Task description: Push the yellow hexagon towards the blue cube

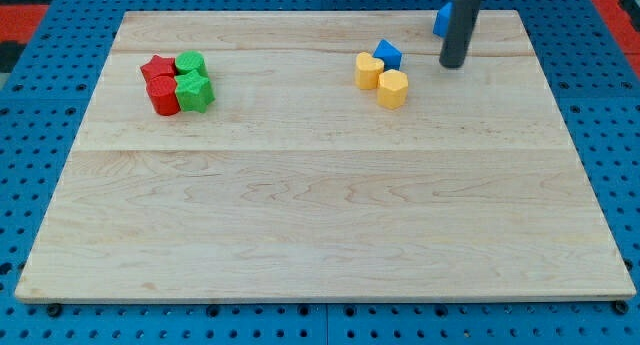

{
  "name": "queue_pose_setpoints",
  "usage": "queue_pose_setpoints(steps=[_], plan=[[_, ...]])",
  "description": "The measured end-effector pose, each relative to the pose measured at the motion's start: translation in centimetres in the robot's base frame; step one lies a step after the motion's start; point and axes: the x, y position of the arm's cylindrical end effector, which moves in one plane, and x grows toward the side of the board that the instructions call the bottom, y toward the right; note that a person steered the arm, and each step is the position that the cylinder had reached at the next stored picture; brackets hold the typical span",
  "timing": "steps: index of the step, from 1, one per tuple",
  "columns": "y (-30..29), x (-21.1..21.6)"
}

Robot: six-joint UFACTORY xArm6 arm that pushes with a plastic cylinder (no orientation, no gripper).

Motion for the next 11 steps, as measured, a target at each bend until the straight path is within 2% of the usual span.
queue_pose_setpoints(steps=[1, 2, 3, 4, 6, 7, 10, 11], plan=[[-3.3, 4.7], [-9.5, 7.3], [-16.2, 7.3], [-17.1, 6.1], [-5.8, 3.6], [-2.7, 3.2], [-10.7, 2.8], [-7.8, 1.2]])
